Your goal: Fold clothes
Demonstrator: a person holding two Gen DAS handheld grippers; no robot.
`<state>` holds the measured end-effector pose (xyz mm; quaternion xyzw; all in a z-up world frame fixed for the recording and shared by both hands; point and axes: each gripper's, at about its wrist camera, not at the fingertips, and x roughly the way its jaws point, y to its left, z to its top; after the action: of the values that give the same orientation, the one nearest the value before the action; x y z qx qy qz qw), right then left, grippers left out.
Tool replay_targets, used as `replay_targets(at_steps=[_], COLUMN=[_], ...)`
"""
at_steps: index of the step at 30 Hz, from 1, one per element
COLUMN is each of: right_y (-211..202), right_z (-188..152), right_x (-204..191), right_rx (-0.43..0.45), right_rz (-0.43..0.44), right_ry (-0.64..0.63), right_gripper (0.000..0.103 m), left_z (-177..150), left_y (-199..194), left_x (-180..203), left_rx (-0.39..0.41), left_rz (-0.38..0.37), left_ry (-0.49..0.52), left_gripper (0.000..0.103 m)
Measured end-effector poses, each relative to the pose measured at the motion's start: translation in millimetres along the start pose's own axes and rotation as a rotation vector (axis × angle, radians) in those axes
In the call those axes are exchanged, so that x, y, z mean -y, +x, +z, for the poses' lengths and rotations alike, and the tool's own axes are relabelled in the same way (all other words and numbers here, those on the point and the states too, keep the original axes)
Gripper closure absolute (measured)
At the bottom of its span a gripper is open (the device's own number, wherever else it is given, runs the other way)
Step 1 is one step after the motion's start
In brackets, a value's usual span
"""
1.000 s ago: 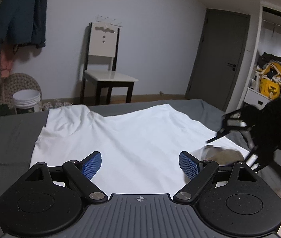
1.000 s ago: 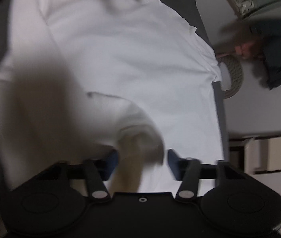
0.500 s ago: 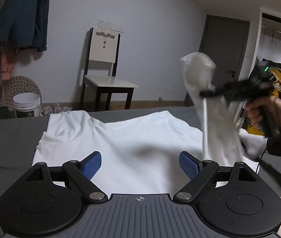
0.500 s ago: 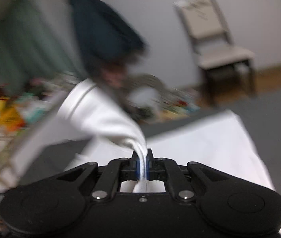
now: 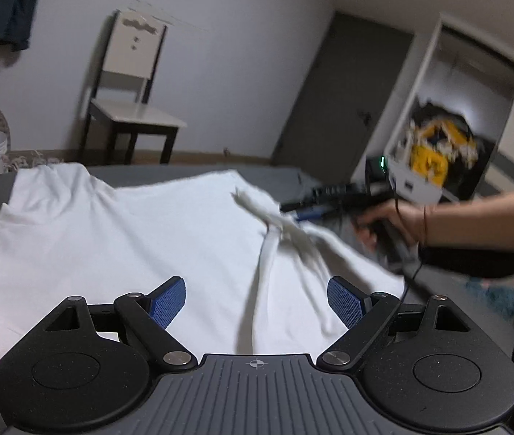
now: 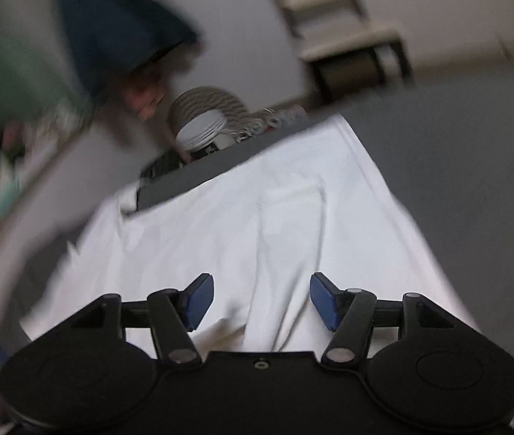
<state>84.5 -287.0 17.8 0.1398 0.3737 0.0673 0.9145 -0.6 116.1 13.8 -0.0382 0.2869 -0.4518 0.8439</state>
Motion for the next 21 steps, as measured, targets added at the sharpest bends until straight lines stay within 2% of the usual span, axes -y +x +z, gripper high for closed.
replay_targets(at_steps=[2,4,6,7,9,11,13,15,18,21], right_y=[6,12,25,23,10,-2,-9,-12,-20,-24], right_z=[5,10,12,12,14,14,9,-1,-8,3], right_x=[-26,-45,-52,-52,-46,-26,0,22,31,13], right_rx=[-0.017,-0.081,-0.175,-0.173,-0.085,-0.016,-0.006,-0.031,-0.013,0.048], right_rz=[-0.094,-0.176,-0.202,-0.215,-0.211,-0.196,-0.201,-0.259,-0.297,-0.232], right_ry=[-0.188,-0.296,-0.337,-0.336,-0.244,-0.069,0.097,0.185,0.204,0.146], right_gripper=[0.045,0.056,0.089,0.092,0.092,0.092,0.092,0.092,0.088,0.084], left_z=[-4,-7,-10,-12,-14,-15,-16,-17,-16,-16], left_y=[12,23,30,33,38,40,42,42,39,37], left_x=[7,15,22,25,29,32,34,31,30,31], left_rx=[-0.062,-0.125,-0.162,-0.177,-0.209,-0.234,-0.249,-0.252,-0.25,-0.252], left_rz=[-0.004,-0.014,-0.03,-0.038,-0.034,-0.017,-0.002,0.002,0.003,-0.001], left_ry=[0.047,0.09,0.126,0.143,0.162,0.176,0.195,0.197,0.19,0.187], left_gripper=[0.017,0.017,0.017,0.017,0.017,0.017,0.017,0.017,0.017,0.017])
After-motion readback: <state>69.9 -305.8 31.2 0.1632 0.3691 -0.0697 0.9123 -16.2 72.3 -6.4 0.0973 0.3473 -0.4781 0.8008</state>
